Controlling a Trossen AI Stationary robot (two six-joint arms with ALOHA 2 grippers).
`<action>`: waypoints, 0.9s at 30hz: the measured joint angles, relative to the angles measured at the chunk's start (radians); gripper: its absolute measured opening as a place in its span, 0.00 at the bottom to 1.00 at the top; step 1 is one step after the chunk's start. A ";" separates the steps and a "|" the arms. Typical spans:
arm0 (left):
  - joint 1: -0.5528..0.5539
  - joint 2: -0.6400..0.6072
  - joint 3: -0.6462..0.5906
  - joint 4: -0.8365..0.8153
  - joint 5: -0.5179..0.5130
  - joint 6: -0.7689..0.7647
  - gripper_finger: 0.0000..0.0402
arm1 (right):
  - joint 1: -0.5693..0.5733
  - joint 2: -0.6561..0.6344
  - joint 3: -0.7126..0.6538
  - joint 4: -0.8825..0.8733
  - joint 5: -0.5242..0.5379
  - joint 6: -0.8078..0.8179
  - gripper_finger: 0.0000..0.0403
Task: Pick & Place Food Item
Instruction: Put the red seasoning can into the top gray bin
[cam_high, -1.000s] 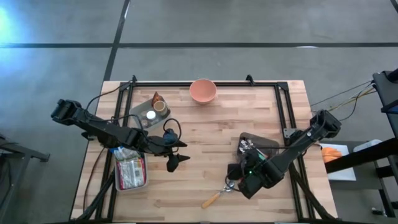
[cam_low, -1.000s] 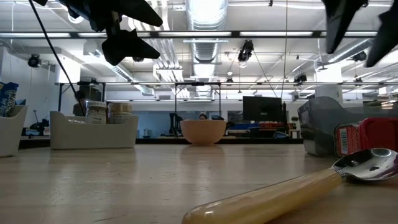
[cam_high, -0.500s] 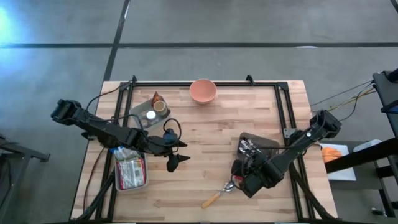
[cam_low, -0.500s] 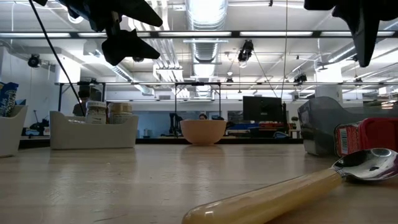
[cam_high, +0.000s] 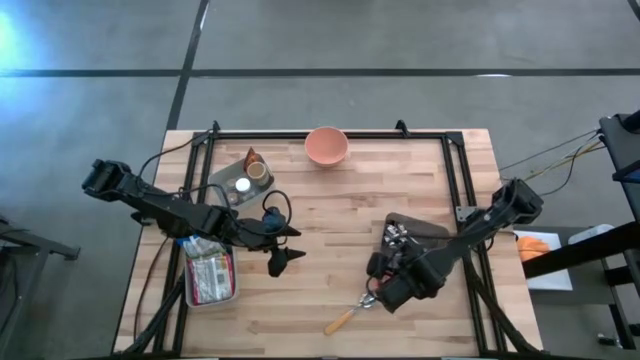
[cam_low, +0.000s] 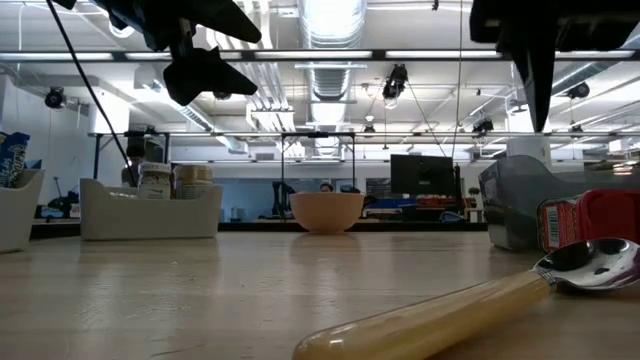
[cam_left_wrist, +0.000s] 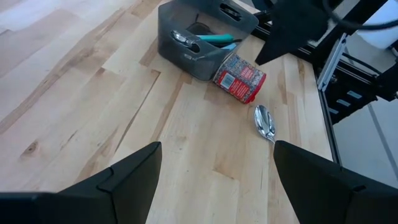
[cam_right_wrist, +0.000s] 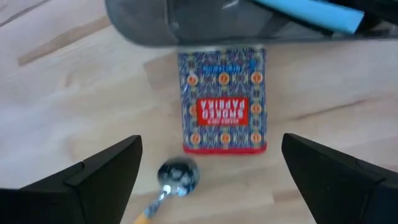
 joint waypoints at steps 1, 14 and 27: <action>0.000 0.000 0.000 0.000 0.000 0.000 0.78 | -0.006 0.011 0.000 -0.003 0.000 0.000 0.94; 0.000 0.000 0.000 0.000 0.000 0.000 0.78 | -0.038 0.140 0.001 -0.004 -0.041 -0.002 0.94; 0.001 0.000 0.000 0.000 0.000 0.000 0.78 | -0.042 0.216 0.001 -0.005 -0.043 -0.007 0.94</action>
